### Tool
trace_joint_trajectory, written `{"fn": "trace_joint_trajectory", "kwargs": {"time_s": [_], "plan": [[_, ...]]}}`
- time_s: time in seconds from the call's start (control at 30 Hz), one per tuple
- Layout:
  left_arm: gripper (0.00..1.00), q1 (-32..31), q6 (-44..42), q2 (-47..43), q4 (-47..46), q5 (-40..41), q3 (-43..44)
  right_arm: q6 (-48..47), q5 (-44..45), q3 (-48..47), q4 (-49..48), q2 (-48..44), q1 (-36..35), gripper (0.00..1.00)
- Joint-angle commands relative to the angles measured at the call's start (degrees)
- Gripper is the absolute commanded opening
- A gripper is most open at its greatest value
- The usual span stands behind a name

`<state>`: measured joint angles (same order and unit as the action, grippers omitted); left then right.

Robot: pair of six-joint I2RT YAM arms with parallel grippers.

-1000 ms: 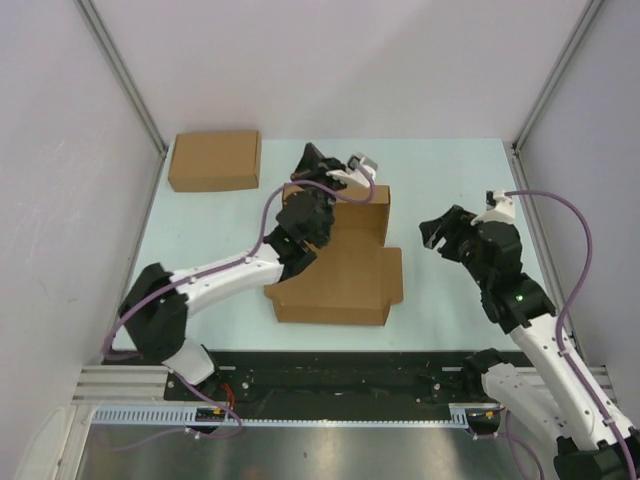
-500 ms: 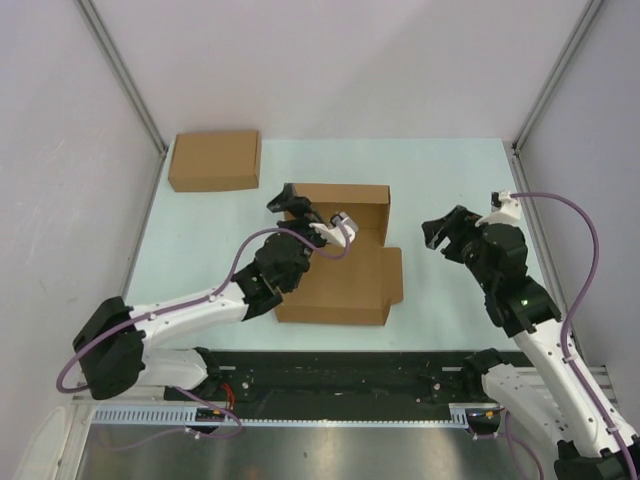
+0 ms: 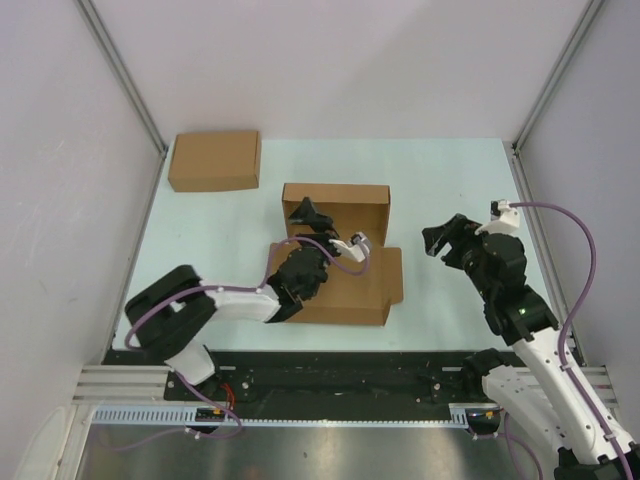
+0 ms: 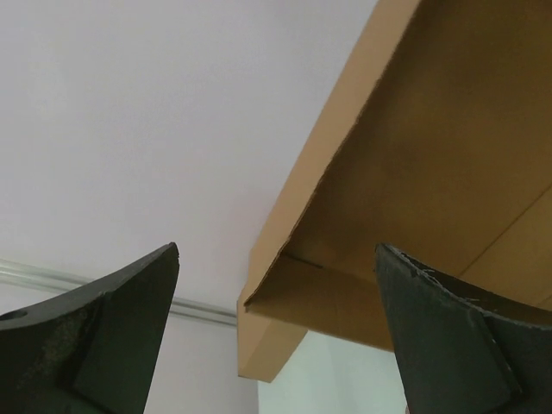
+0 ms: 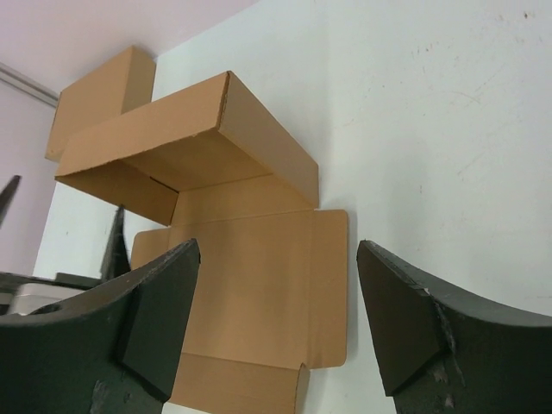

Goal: Fold the paper box

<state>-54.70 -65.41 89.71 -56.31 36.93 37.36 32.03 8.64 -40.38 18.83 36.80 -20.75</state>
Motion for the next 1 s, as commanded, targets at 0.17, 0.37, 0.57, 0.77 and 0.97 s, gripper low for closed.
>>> {"fn": "trace_joint_trajectory", "kwargs": {"time_s": [0.17, 0.37, 0.57, 0.77, 0.97], "plan": [[0.98, 0.9, -16.9, 17.8, -30.7, 6.0, 10.2, -1.6, 0.4, 0.5, -2.0, -1.2, 0.2, 0.80], [0.97, 3.1, -18.1, 23.9, -31.3, 7.9, 18.2, -1.4, 0.6, 0.6, -1.3, -2.3, -0.8, 0.80], [0.96, 4.1, -16.5, 25.0, -29.3, 7.7, 20.6, -1.3, 0.5, 0.7, -1.9, -1.2, -0.9, 0.80], [0.95, 5.0, -14.7, 26.1, -27.4, 8.7, 21.8, -1.2, 0.2, 0.6, -2.3, -0.3, -0.9, 0.80], [0.95, 5.3, -14.4, 26.2, -28.1, 8.9, 21.2, -1.2, 0.4, 0.6, -2.7, -0.3, -0.9, 0.79]]}}
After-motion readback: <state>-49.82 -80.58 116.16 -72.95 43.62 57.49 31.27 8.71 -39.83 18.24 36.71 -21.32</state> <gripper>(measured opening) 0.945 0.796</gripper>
